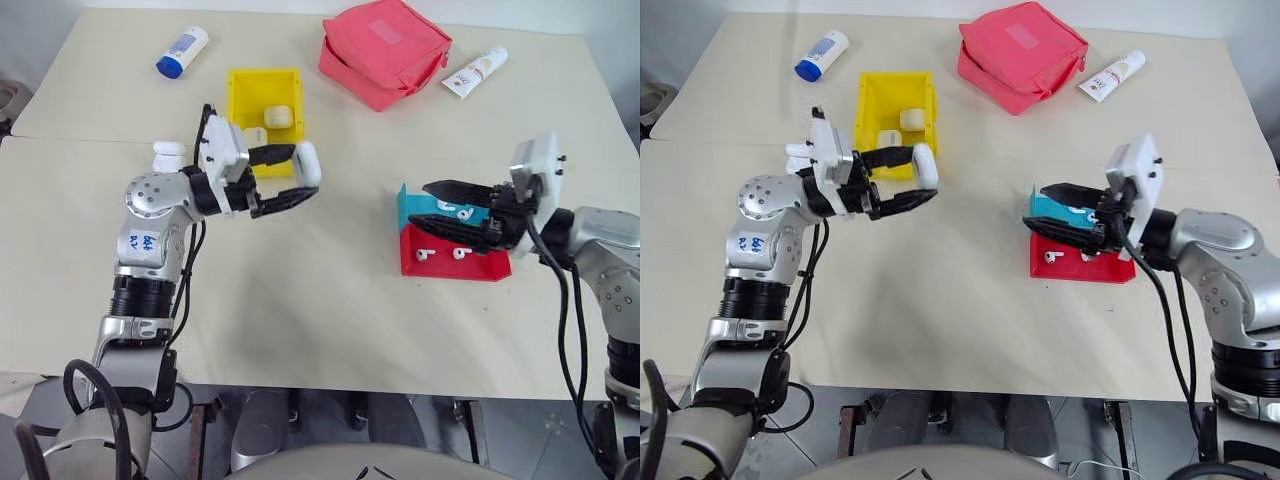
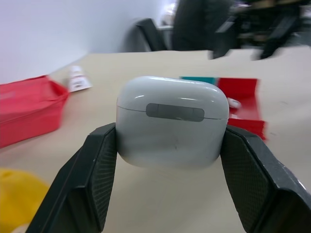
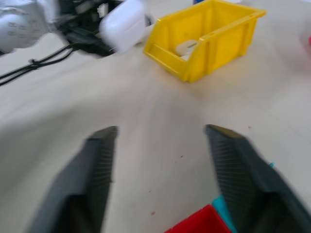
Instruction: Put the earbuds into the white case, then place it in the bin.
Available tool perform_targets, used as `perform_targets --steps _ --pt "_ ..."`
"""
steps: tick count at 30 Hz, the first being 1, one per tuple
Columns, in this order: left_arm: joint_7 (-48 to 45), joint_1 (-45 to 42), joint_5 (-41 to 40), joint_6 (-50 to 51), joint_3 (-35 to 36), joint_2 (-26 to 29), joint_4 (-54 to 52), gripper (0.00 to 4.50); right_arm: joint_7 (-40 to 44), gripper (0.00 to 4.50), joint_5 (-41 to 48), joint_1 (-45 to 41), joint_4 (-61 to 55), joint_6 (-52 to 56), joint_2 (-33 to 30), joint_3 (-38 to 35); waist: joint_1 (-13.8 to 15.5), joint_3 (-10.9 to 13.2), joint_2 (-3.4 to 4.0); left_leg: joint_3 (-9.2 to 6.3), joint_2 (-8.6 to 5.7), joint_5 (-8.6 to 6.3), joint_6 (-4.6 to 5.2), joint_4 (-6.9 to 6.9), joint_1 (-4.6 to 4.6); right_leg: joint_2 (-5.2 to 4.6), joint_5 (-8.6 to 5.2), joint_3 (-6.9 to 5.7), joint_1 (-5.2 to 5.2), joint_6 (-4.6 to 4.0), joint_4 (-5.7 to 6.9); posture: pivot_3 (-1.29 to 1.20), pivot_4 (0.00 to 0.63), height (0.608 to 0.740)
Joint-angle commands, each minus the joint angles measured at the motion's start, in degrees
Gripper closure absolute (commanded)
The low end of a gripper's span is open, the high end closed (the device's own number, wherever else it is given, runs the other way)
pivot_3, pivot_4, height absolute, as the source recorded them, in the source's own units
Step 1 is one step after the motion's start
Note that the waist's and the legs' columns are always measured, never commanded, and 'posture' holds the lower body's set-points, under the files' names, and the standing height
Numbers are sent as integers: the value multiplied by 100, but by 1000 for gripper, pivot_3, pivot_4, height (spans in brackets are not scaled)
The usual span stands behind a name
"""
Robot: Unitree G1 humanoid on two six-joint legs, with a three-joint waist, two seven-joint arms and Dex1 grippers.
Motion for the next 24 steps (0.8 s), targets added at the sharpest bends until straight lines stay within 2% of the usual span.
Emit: perform_targets --steps 1,8,13,15,18,24 --pt "515 -518 102 -342 383 45 742 1680 147 97 219 107 -135 -148 -30 -314 7 0 0 2 0 0 0 0 0 0 0 0 0 0 -1 0 150 740" --pt "1100 -1589 630 -1137 431 123 2954 1680 -271 42 268 189 -322 -226 188 -489 71 1 -2 6 -4 0 0 1 0 -2 0 -2 -1 1 0 0 150 740" --pt "1301 -2119 893 -1554 405 80 4054 1680 -516 42 271 312 -494 -204 230 -517 84 2 -4 7 -7 -1 2 0 -2 -3 1 -6 -4 3 -1 0 150 740" --pt "1354 -2255 955 -1679 416 19 4374 947 -581 0 258 325 -503 -212 234 -500 83 3 -5 7 -8 -1 2 0 -3 -3 2 -7 -4 3 -1 0 150 740" --pt "1313 -2382 983 -1899 444 -85 4604 115 -615 0 204 268 -457 -235 213 -405 76 3 -5 8 -7 -1 2 0 -3 -3 2 -7 -5 4 -1 0 150 740" --pt "728 -2262 732 -2115 550 -56 4075 27 -487 0 70 47 -257 -360 169 -296 56 3 -5 14 -5 -1 2 1 -2 -2 2 -7 -8 4 0 0 150 740"
